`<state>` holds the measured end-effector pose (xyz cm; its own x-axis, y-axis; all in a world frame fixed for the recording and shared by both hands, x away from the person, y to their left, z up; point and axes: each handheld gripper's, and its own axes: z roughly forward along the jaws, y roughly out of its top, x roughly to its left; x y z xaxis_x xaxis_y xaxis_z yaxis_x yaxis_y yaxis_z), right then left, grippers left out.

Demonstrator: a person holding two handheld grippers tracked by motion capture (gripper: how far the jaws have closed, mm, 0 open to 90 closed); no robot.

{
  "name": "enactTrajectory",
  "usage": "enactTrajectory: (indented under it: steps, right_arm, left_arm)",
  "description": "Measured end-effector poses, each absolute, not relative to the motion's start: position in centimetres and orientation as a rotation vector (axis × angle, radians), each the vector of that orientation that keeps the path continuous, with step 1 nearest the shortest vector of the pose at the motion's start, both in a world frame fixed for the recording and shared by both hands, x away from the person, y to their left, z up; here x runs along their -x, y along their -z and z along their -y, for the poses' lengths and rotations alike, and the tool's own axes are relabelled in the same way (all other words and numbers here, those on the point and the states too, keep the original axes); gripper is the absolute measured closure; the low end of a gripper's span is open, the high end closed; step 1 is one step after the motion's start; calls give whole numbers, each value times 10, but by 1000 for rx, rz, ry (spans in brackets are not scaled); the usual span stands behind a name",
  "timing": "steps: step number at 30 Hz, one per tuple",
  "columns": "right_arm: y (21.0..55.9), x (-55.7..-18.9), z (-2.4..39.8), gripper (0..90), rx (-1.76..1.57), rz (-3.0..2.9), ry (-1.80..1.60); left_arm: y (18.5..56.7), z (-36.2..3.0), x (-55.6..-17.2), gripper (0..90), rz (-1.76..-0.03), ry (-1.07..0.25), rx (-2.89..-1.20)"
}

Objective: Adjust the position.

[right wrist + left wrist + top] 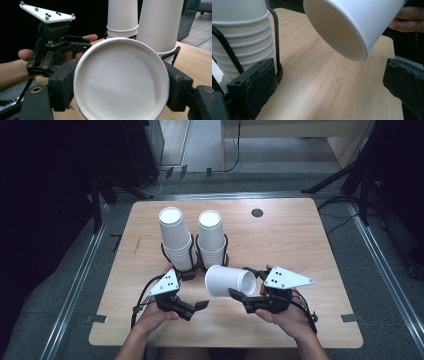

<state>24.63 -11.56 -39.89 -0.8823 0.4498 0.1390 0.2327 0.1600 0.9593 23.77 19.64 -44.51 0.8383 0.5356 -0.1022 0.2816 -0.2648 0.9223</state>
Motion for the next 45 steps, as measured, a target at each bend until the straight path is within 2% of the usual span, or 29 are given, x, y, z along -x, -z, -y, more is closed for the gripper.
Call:
enactTrajectory:
  steps: [45]
  right_arm:
    - [400, -241, 110, 246, -637, -2224, -1877]
  left_arm:
    - [450, -192, -239, 0, -625, -252, -1787]
